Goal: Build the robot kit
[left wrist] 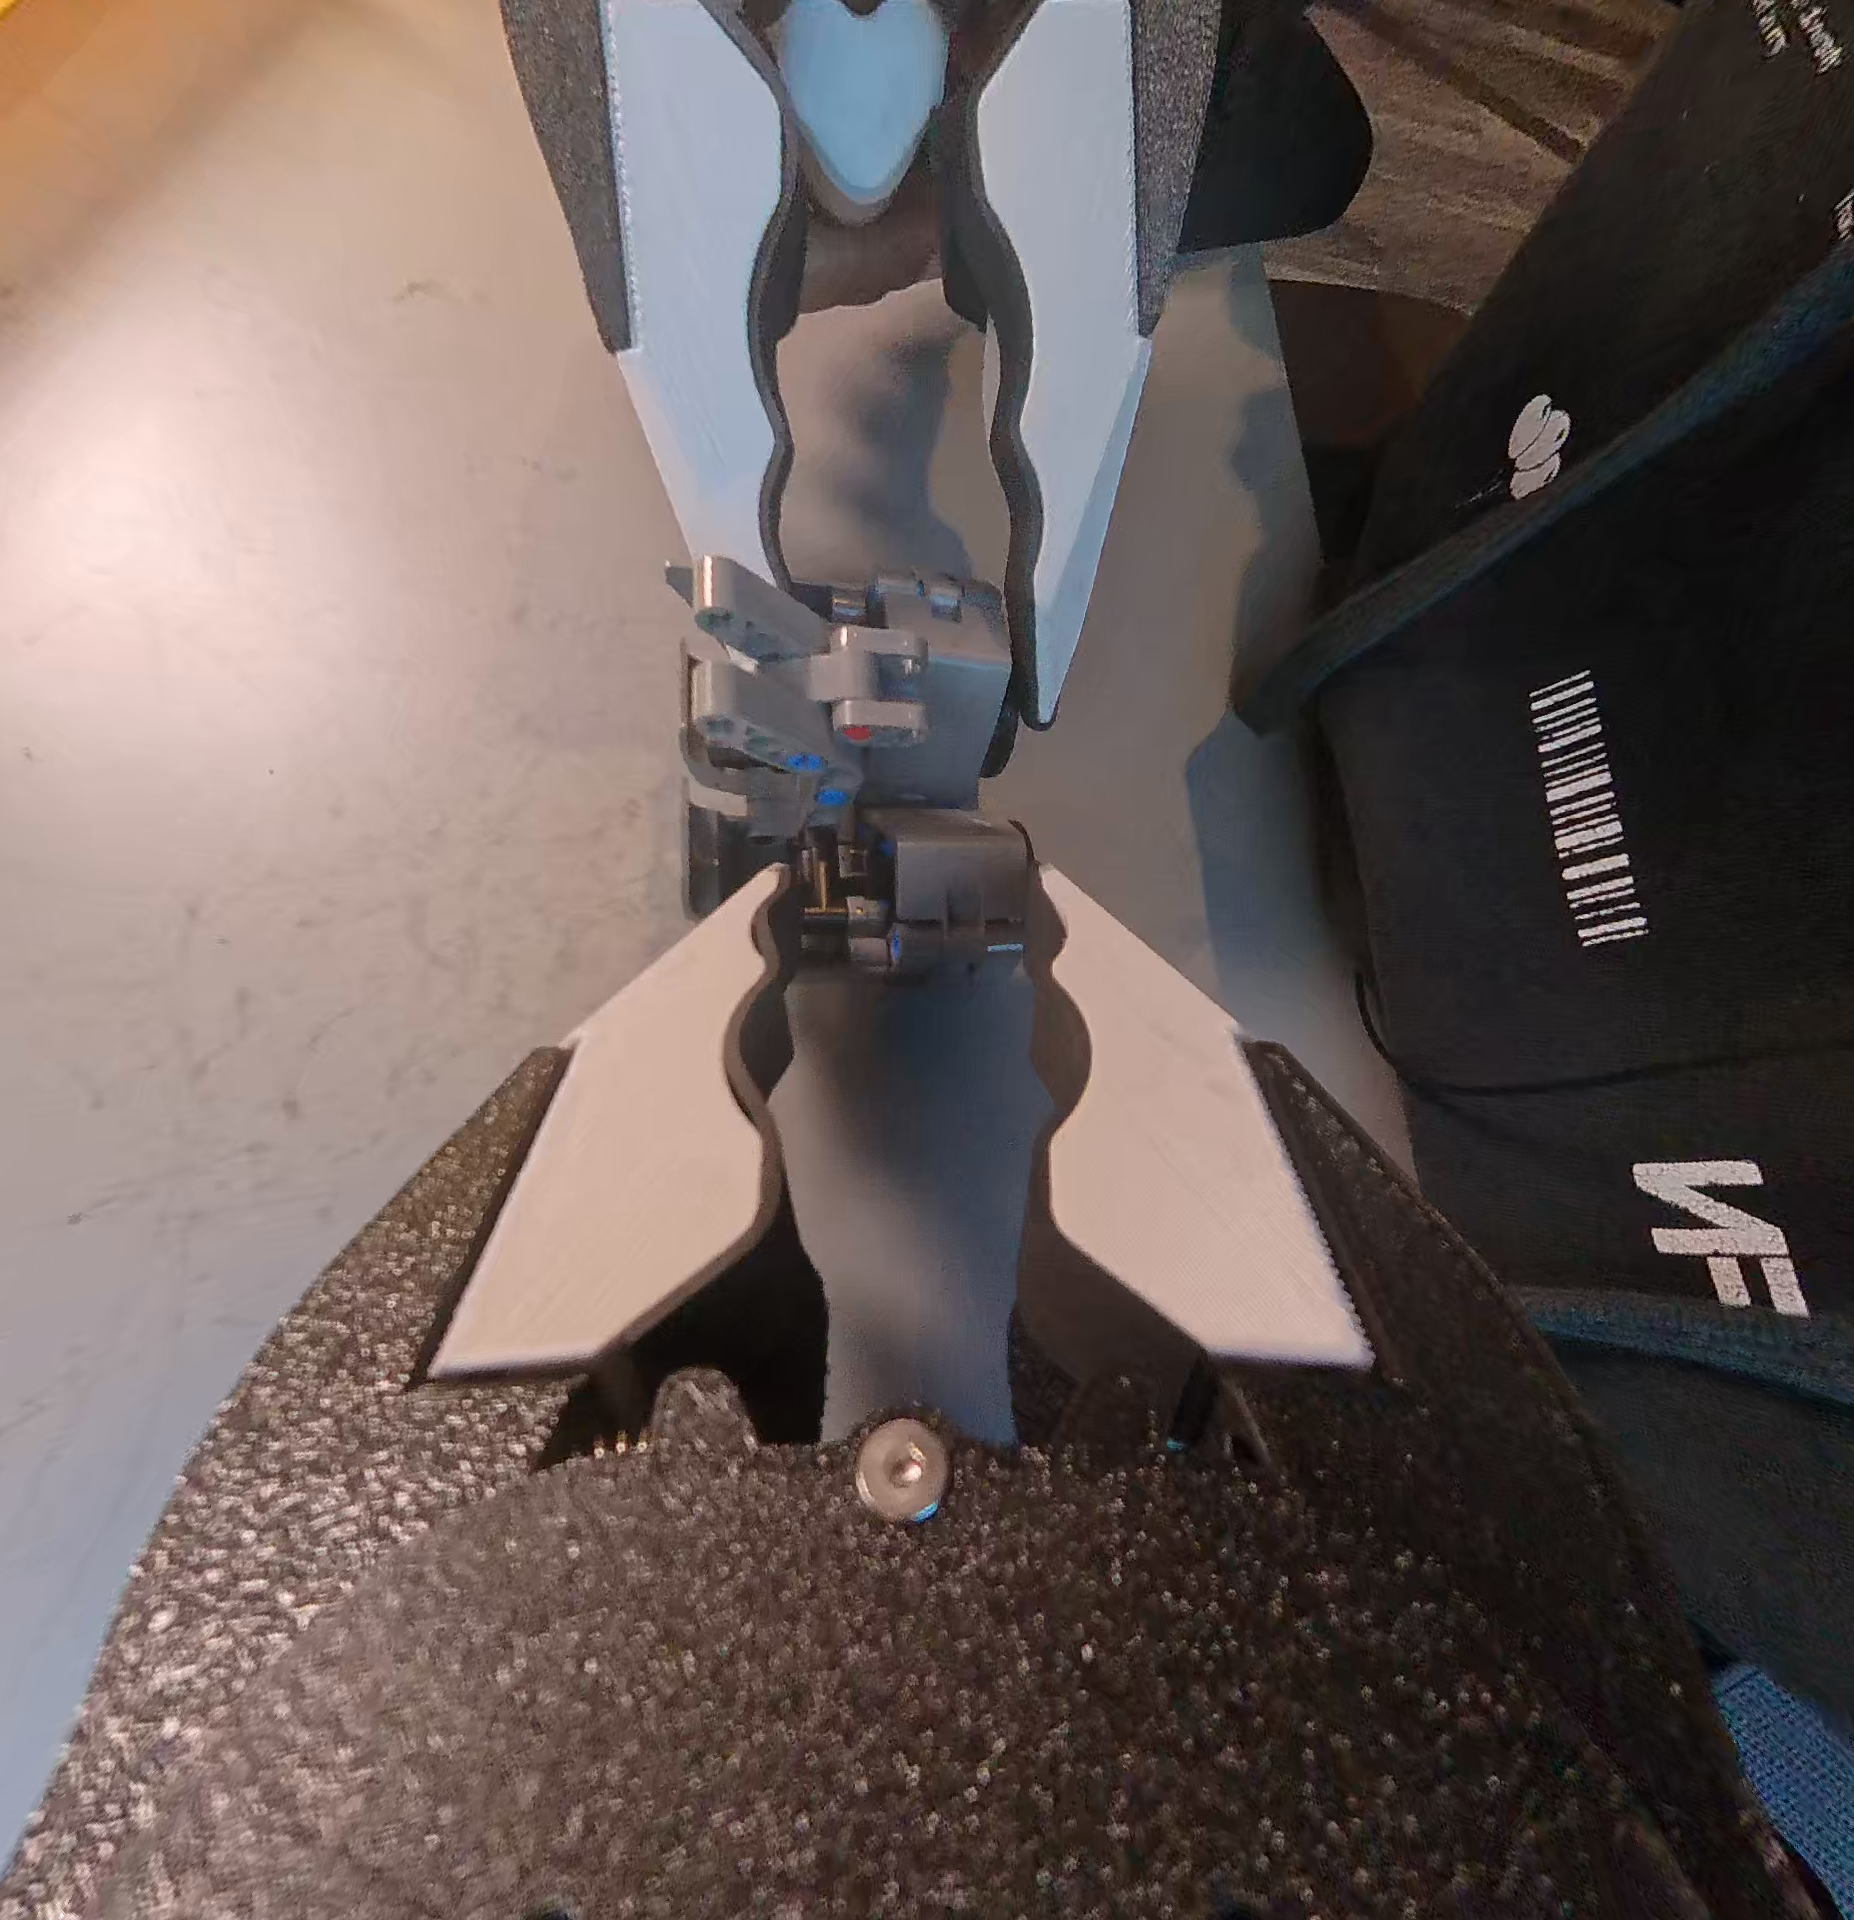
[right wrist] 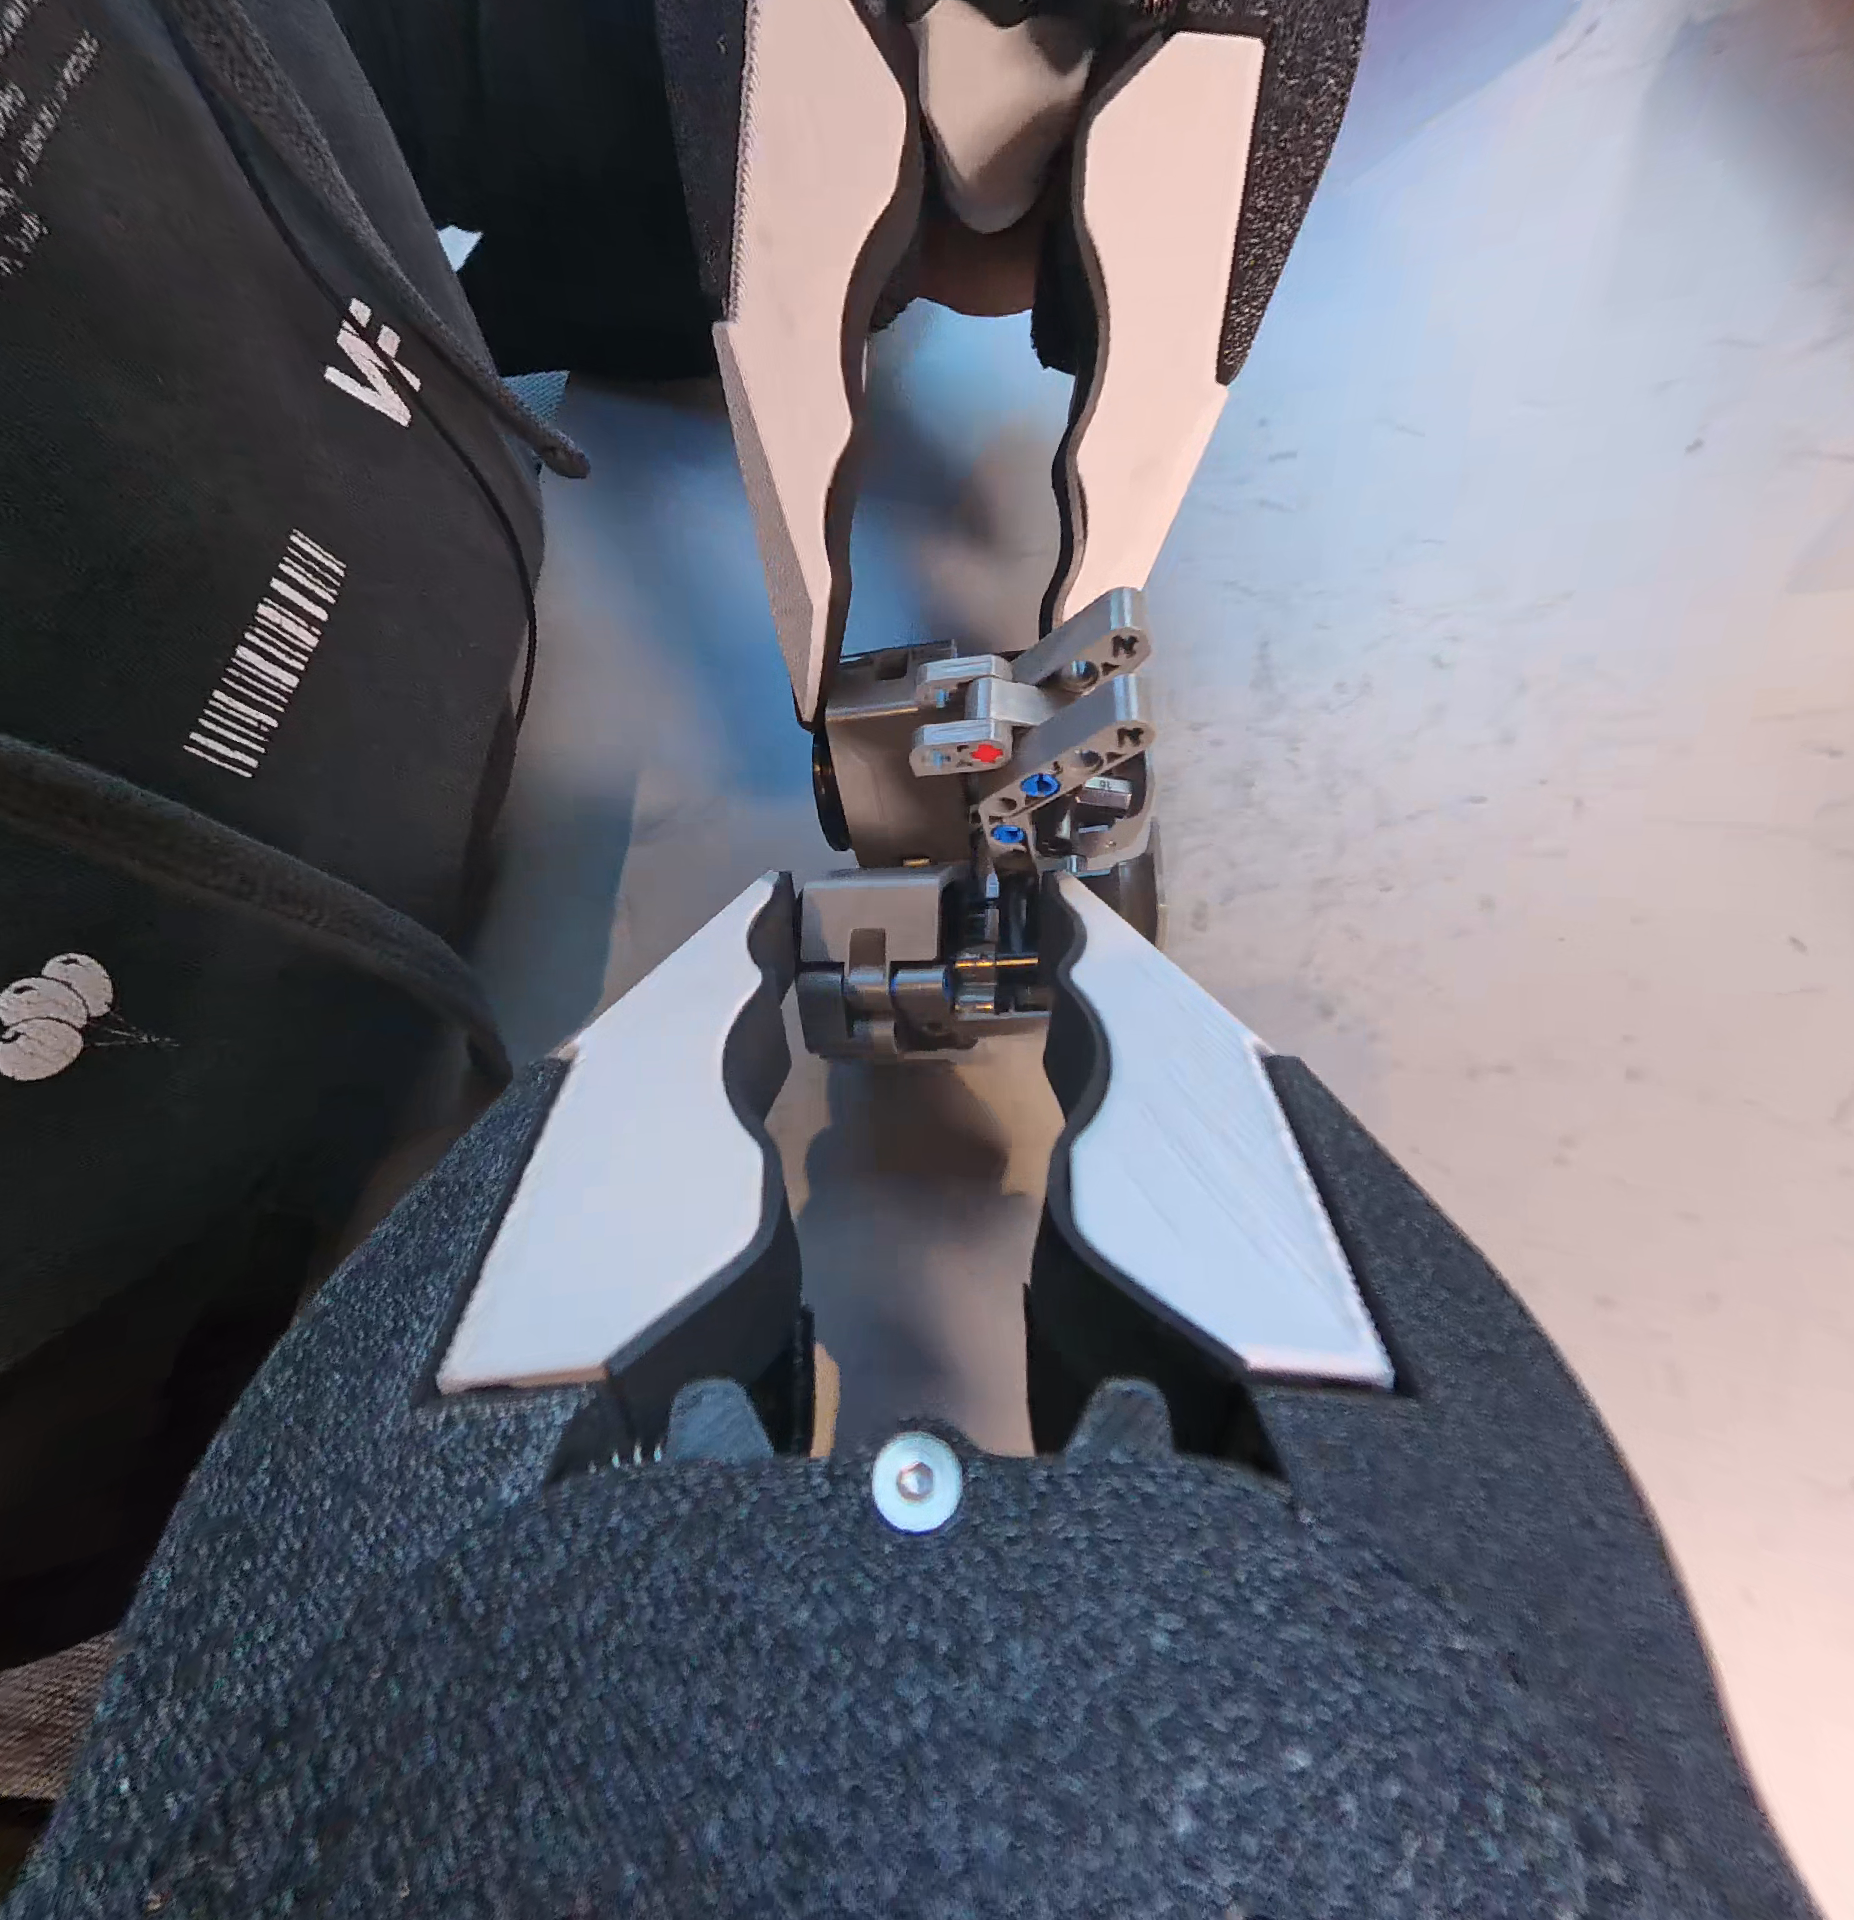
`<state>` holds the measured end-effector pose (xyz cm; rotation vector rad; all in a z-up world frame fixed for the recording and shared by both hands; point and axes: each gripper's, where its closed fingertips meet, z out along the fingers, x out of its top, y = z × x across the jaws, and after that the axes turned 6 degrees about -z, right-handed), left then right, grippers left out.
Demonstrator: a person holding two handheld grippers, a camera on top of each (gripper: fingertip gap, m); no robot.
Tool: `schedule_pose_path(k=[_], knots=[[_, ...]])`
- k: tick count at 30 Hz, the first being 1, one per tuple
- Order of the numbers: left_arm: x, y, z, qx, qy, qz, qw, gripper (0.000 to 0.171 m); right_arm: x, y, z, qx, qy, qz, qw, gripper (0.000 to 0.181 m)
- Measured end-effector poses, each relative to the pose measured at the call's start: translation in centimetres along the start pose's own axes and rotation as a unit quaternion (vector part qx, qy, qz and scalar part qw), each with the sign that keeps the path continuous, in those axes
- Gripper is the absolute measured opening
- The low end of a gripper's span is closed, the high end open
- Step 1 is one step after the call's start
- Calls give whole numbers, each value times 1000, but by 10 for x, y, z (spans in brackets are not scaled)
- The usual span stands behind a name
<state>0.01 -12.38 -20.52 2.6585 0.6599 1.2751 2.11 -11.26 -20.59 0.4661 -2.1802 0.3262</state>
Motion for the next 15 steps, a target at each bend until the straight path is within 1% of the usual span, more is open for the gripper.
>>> schedule_pose_path(k=[5, 8, 10, 11, 13, 15], knots=[[-3, 3, 1, 4, -10, 15, 1000, 41, 1, -4, 1, 4, -2, -12, 1000, 44], [-2, 3, 0, 0, -3, 20, 1000, 41, 1, -2, 1, 0, 3, 5, 1000, 45], [0, -3, -2, 8, 9, 16, 1000, 42, 2, 4, 0, -23, 8, 3, 1000, 46], [1, -3, -3, 1, 12, 10, 1000, 42, 4, 3, 0, -23, 13, 3, 1000, 46], [-1, -4, -6, -5, 15, 8, 1000, 42, 12, 5, -4, -27, 39, 13, 999, 59], [2, -5, -10, -11, 33, 1, 999, 42, 20, 6, -12, -25, 68, 23, 997, 63]])
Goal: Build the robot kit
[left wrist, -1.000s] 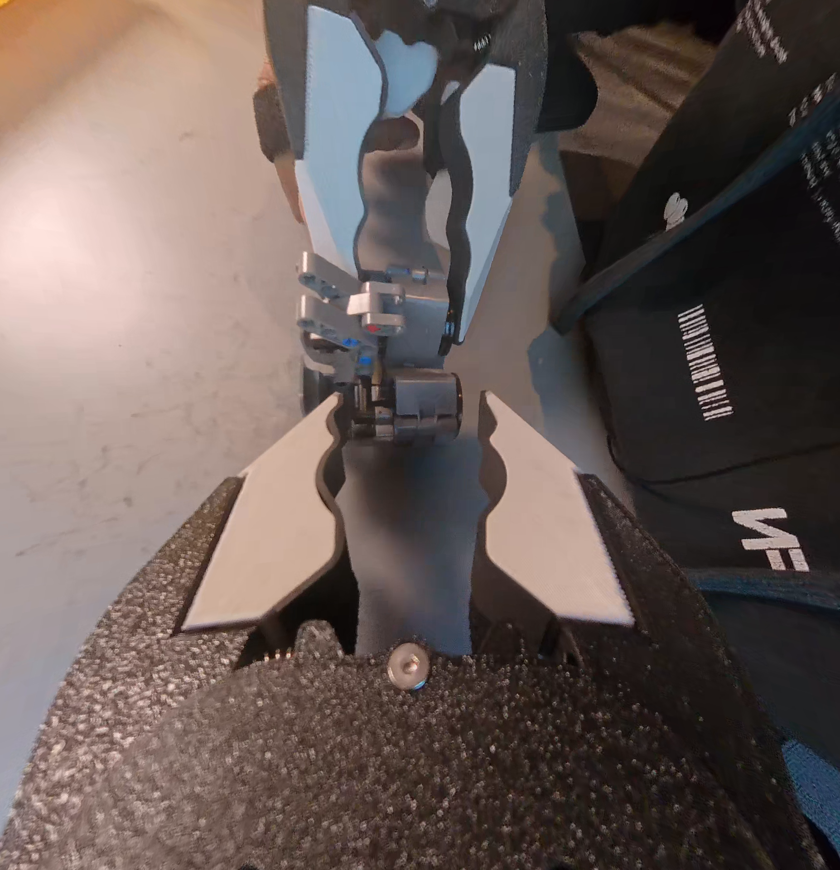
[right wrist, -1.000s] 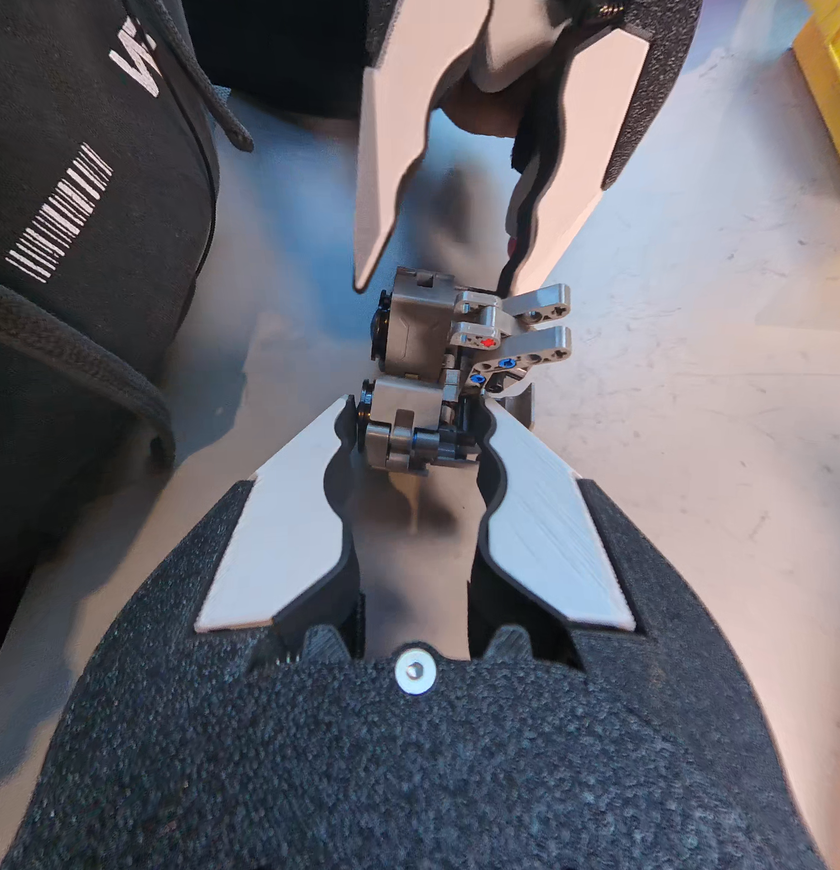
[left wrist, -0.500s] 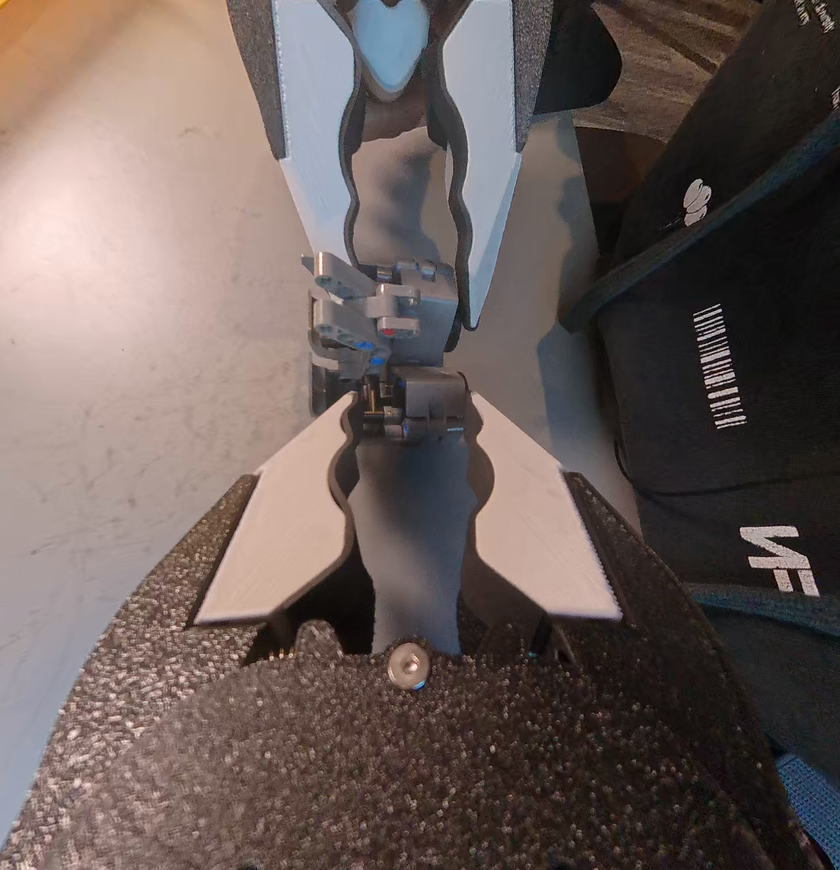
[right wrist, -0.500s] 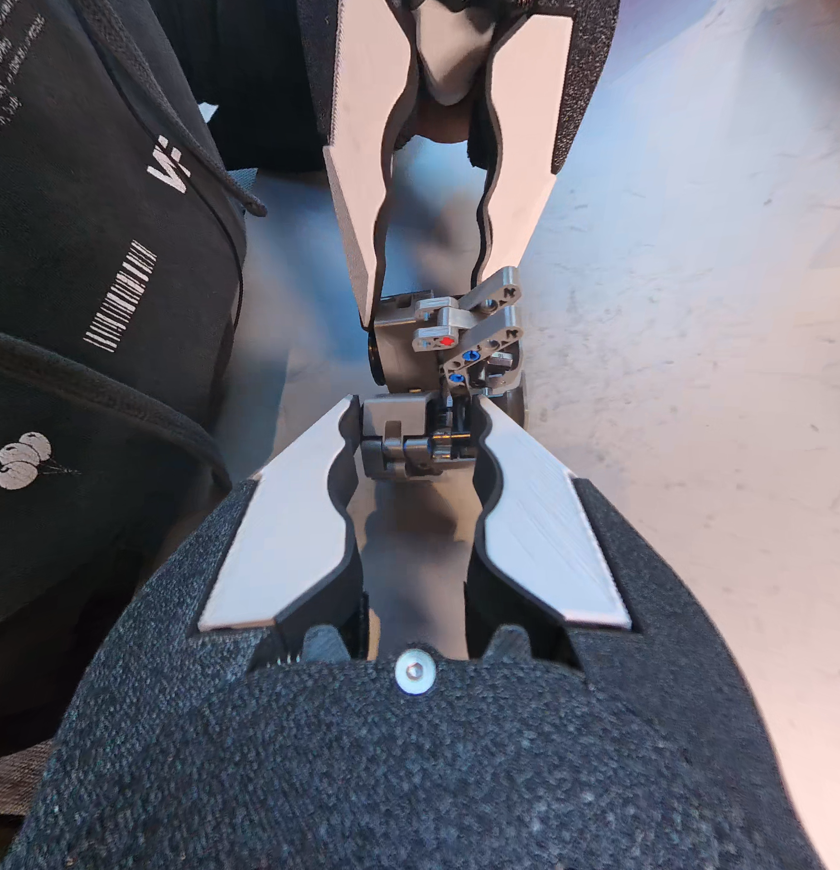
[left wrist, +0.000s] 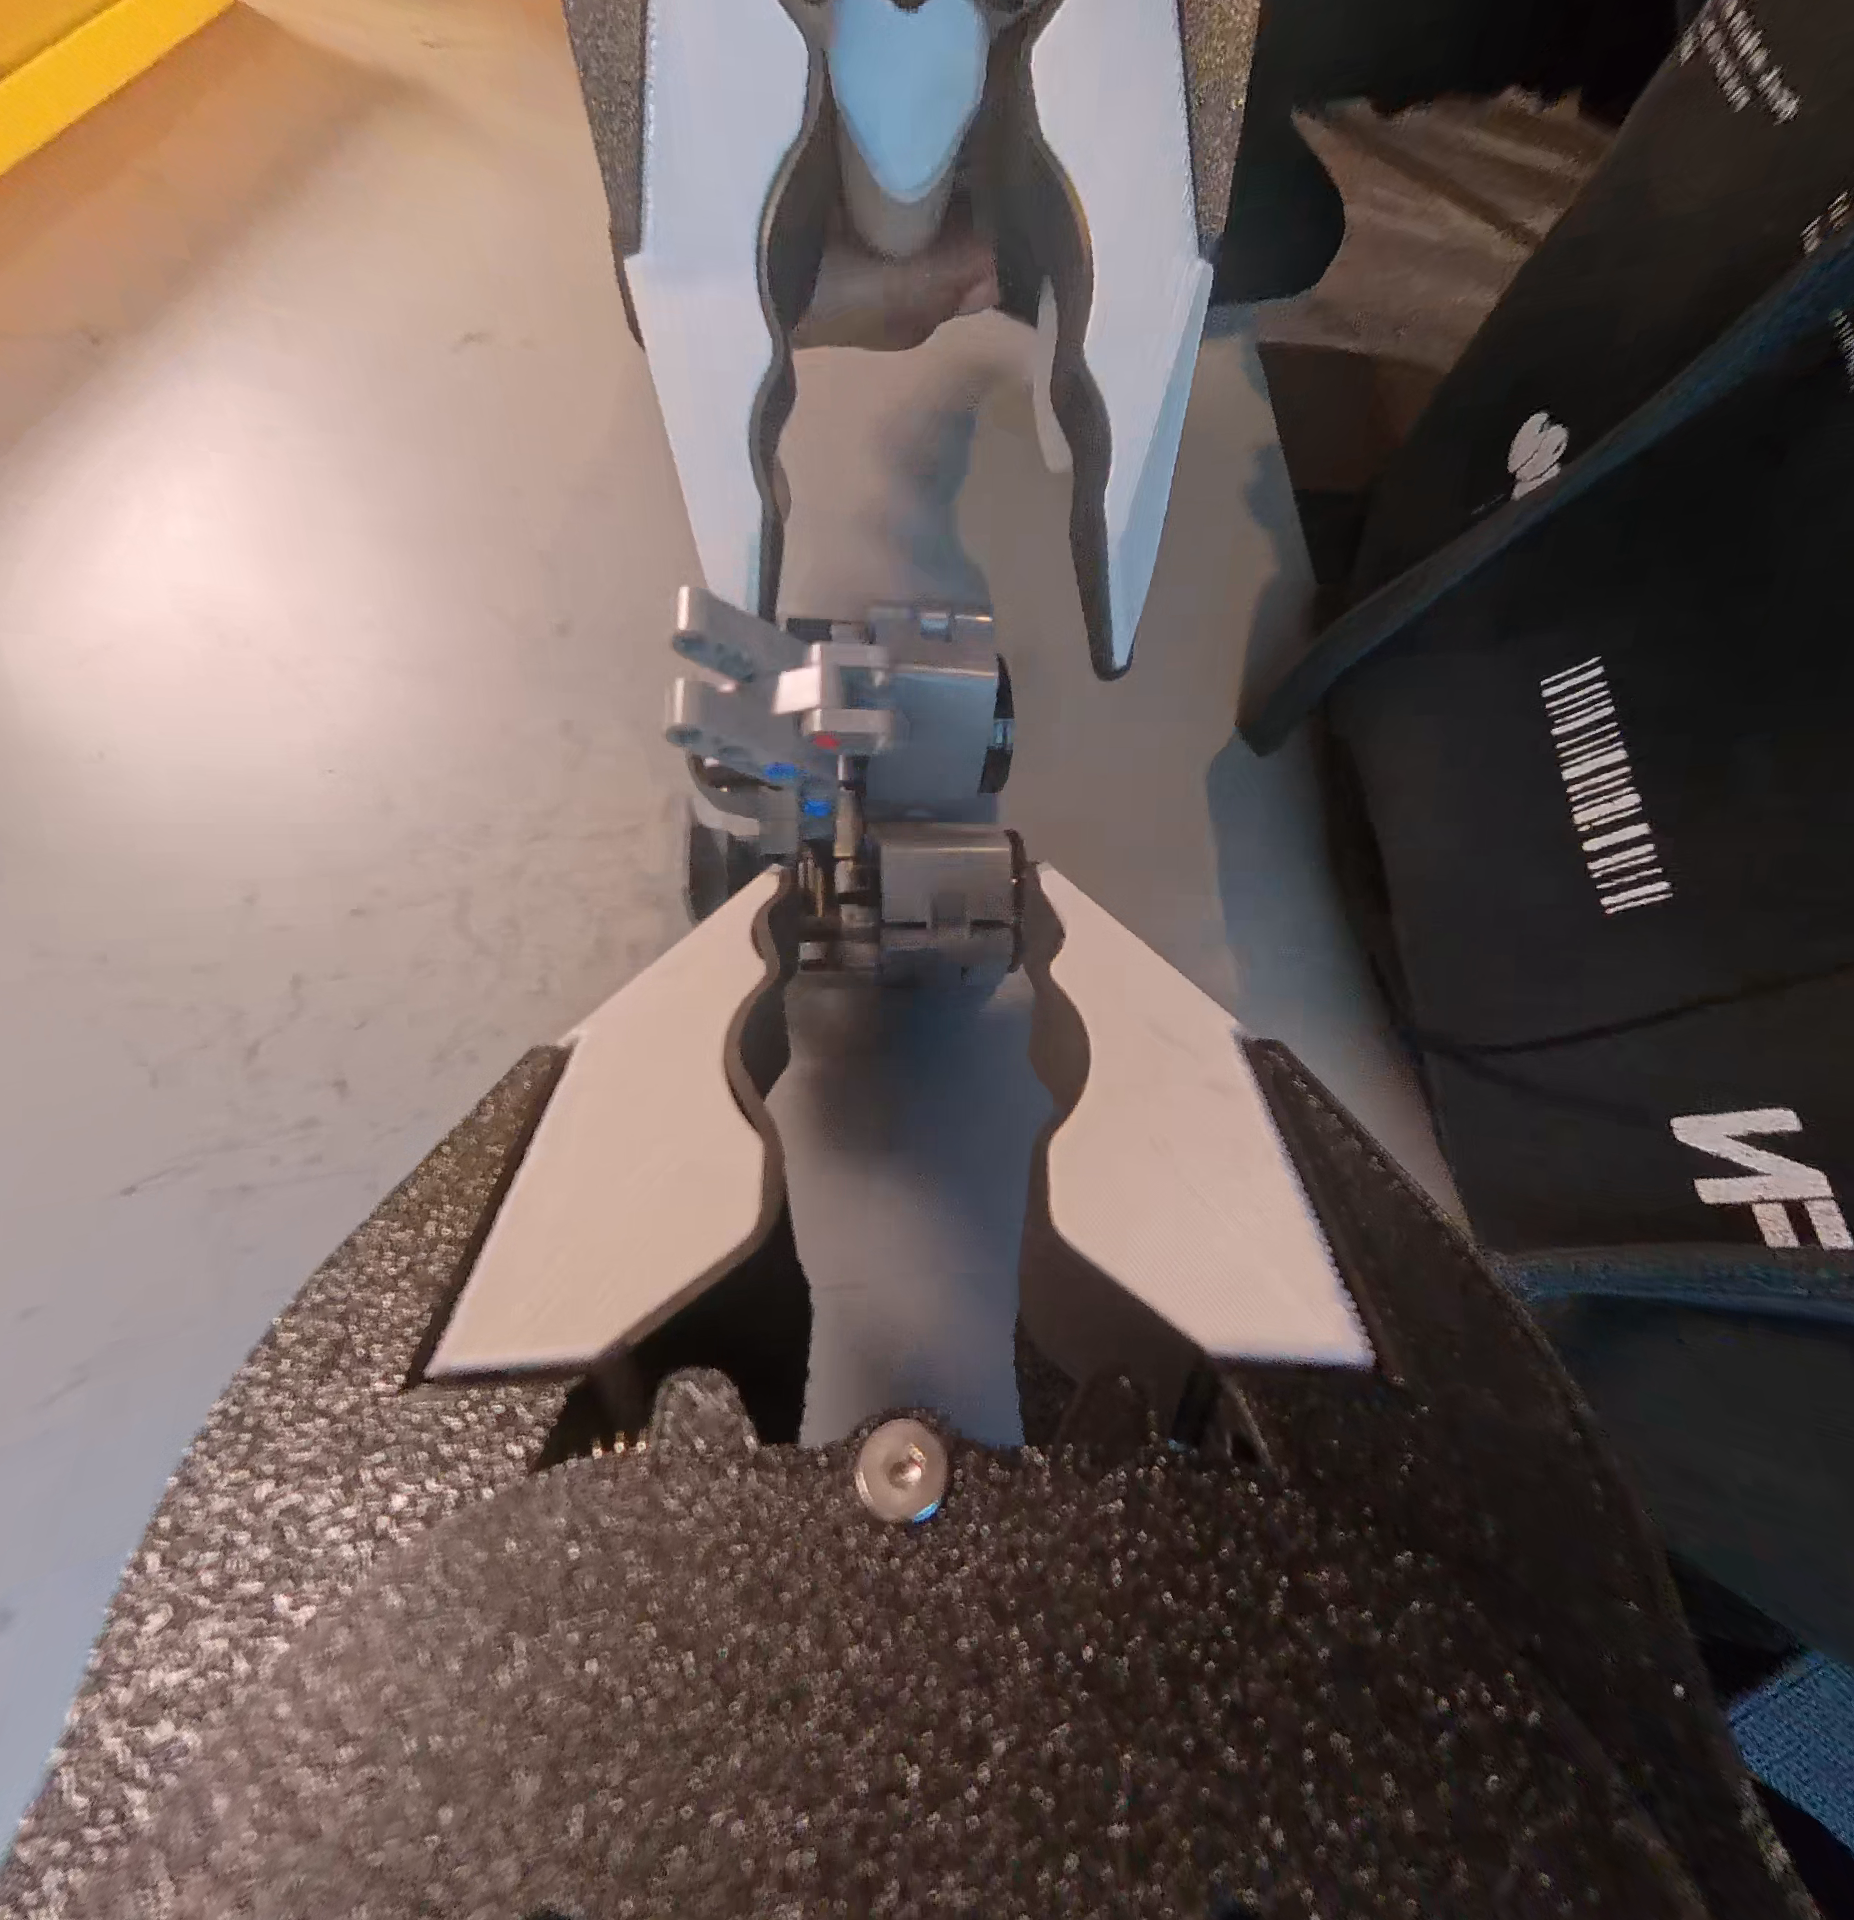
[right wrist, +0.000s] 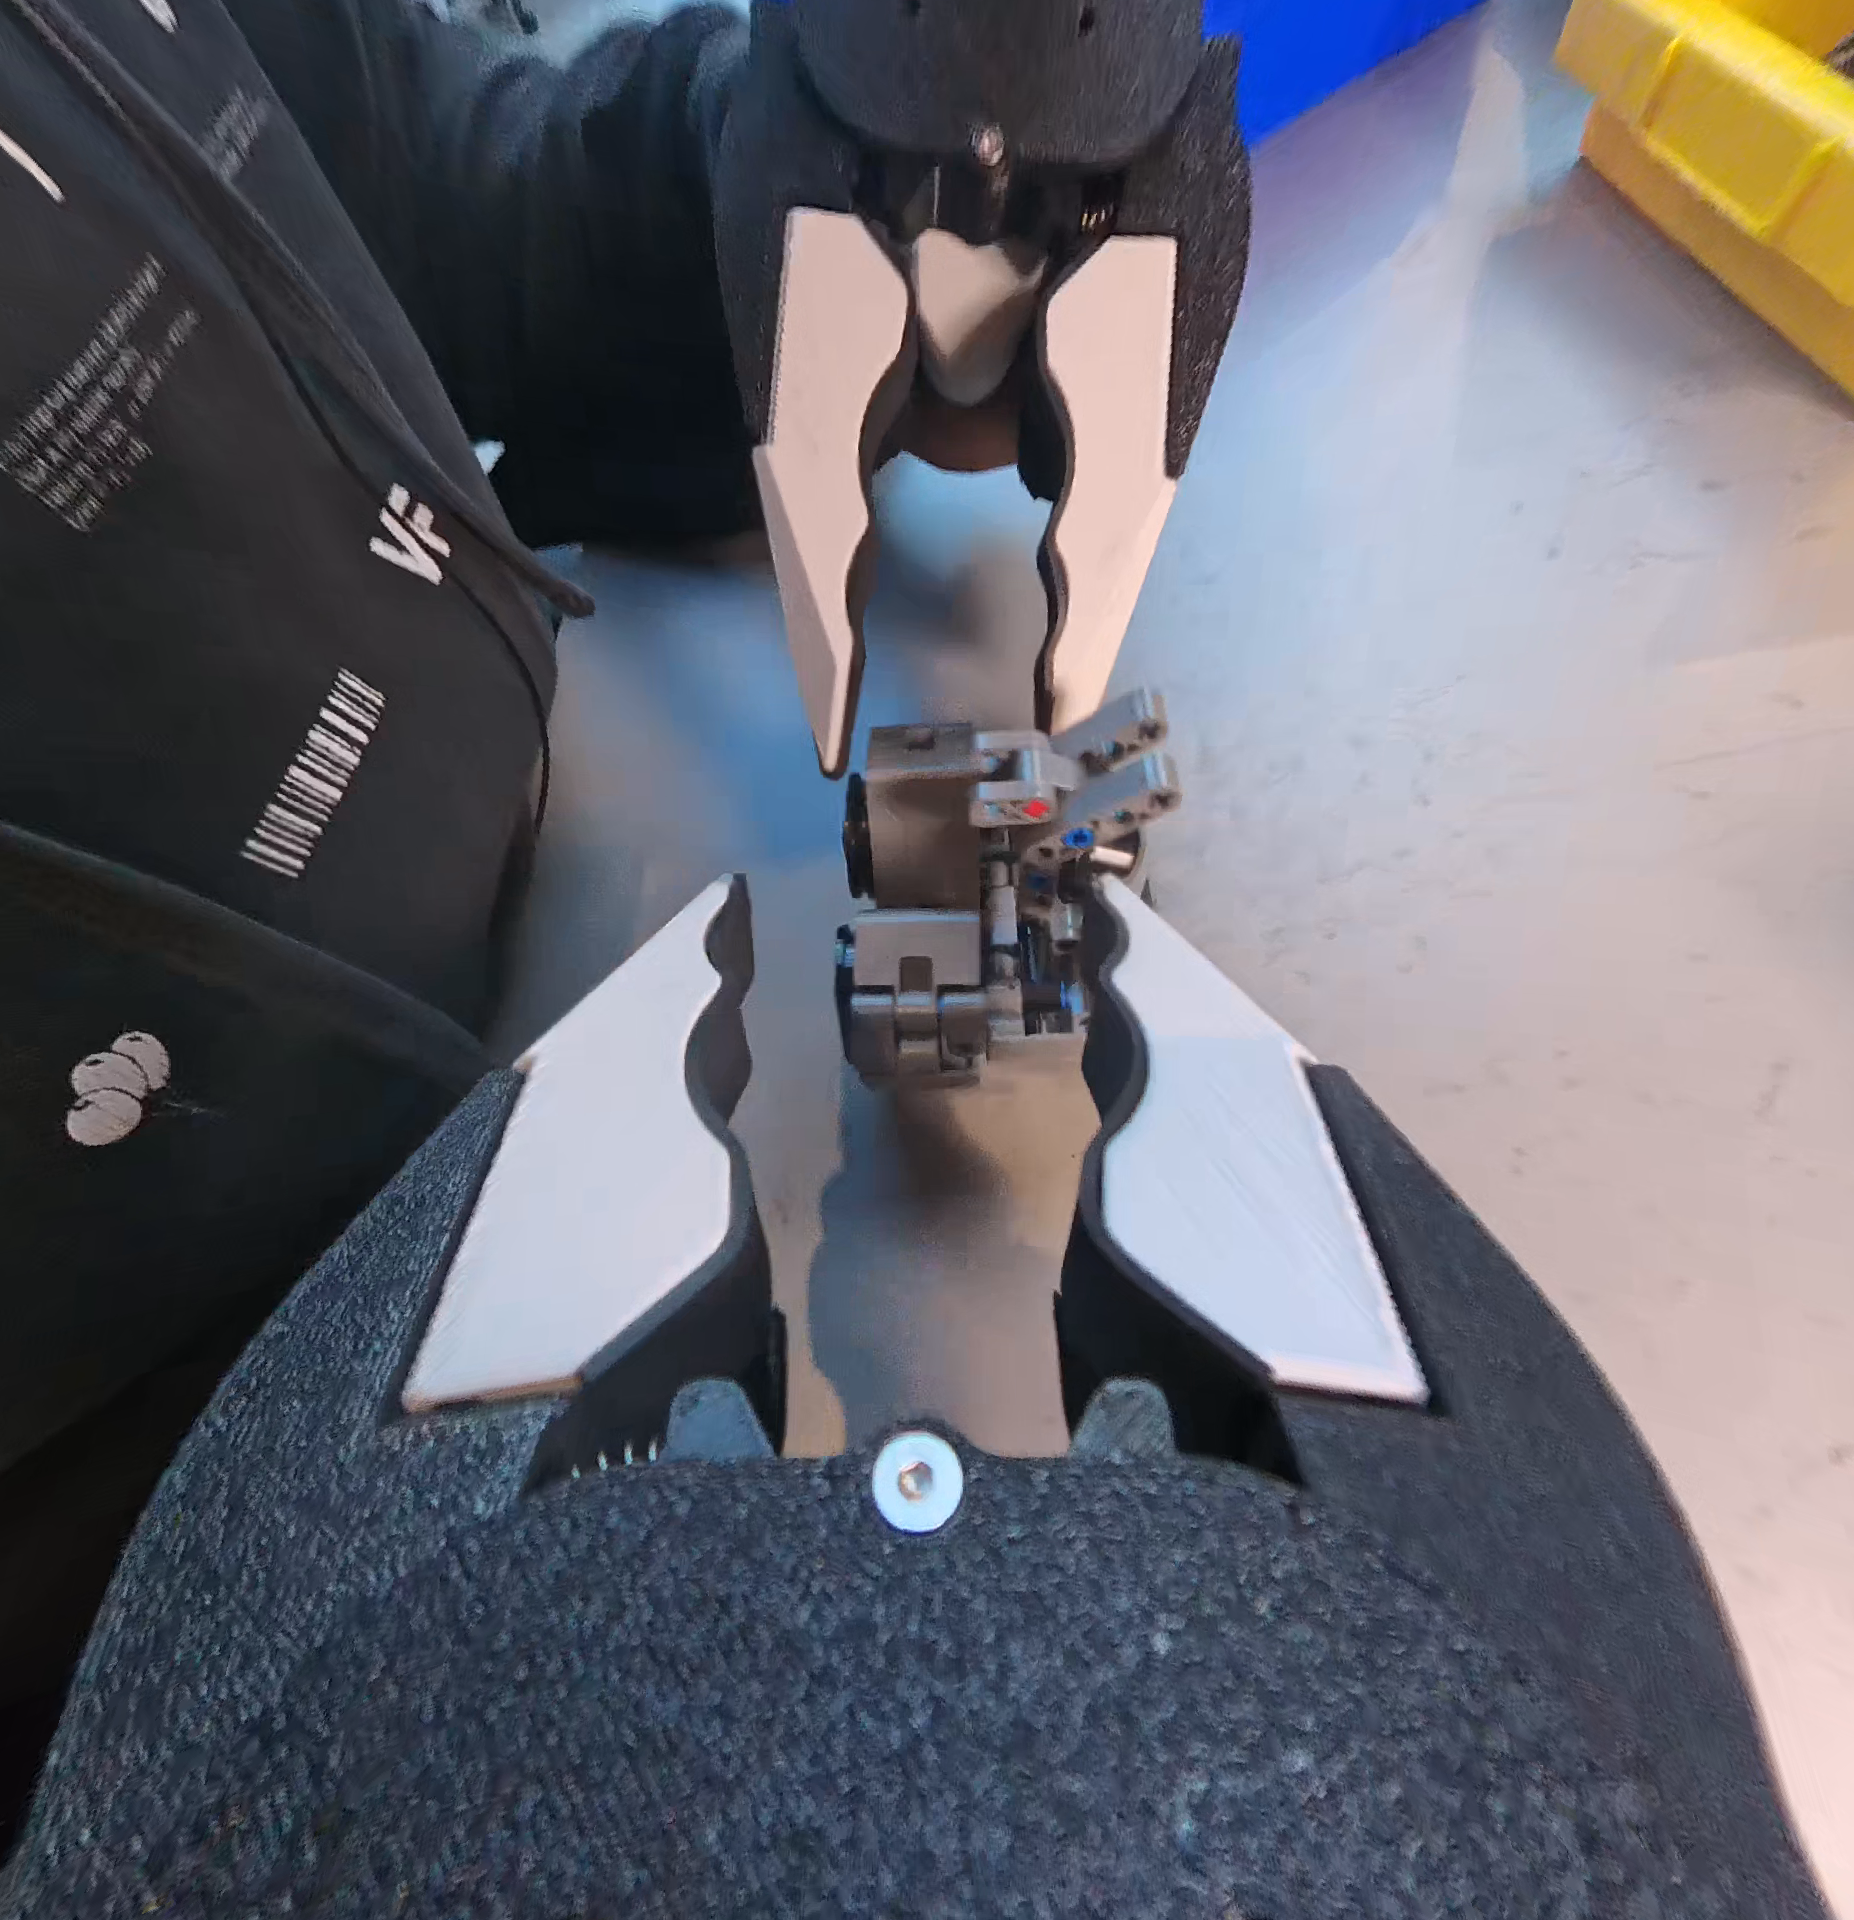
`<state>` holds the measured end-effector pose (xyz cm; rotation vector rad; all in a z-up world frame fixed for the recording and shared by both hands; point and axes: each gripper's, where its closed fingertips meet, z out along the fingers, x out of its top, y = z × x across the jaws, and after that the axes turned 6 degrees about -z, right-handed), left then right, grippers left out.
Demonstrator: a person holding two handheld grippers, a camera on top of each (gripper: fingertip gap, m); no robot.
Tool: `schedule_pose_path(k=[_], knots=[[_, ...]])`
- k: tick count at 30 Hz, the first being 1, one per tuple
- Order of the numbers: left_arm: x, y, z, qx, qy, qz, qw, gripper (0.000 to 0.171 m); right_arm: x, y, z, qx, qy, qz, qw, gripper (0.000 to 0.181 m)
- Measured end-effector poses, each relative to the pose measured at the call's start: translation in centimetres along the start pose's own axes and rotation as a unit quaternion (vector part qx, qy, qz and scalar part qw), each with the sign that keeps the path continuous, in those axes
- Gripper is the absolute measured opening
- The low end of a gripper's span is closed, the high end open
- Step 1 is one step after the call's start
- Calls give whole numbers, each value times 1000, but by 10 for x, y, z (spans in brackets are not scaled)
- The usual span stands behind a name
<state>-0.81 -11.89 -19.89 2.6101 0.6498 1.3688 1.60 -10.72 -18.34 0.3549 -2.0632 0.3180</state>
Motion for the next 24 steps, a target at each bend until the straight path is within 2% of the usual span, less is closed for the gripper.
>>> schedule_pose_path(k=[3, 6, 9, 13, 15, 17, 19, 20, 21, 22, 24], knots=[[15, 0, -15, -18, 54, -8, 998, 50, 5, 7, -12, -28, 26, 0, 999, 64], [25, -16, -33, 6, 97, -30, 995, 57, -1, 11, -21, -50, 22, 0, 998, 66], [16, -24, -34, 20, 88, -46, 995, 68, -11, 14, -25, -69, 0, -5, 998, 64], [-2, -23, -17, 18, 38, -53, 998, 78, -14, 8, -22, -61, -9, -25, 998, 56], [-6, -23, -7, 20, 24, -49, 998, 77, -17, 7, -15, -55, -22, -40, 997, 54], [-9, -26, 0, 29, 12, -46, 998, 71, -23, 11, -7, -58, -51, -55, 996, 39], [-9, -36, -2, 53, 15, -49, 997, 71, -20, 17, -3, -71, -52, -51, 995, 33], [-7, -47, -7, 81, 27, -54, 995, 68, -19, 28, -3, -99, -55, -37, 993, 32], [-4, -61, -15, 116, 47, -65, 990, 56, -18, 42, -5, -135, -54, -18, 989, 31], [0, -76, -24, 154, 71, -84, 982, 51, -18, 54, -6, -164, -51, 6, 985, 31], [3, -101, -38, 198, 111, -126, 966, 50, -16, 76, -7, -204, -34, 75, 976, 32]])
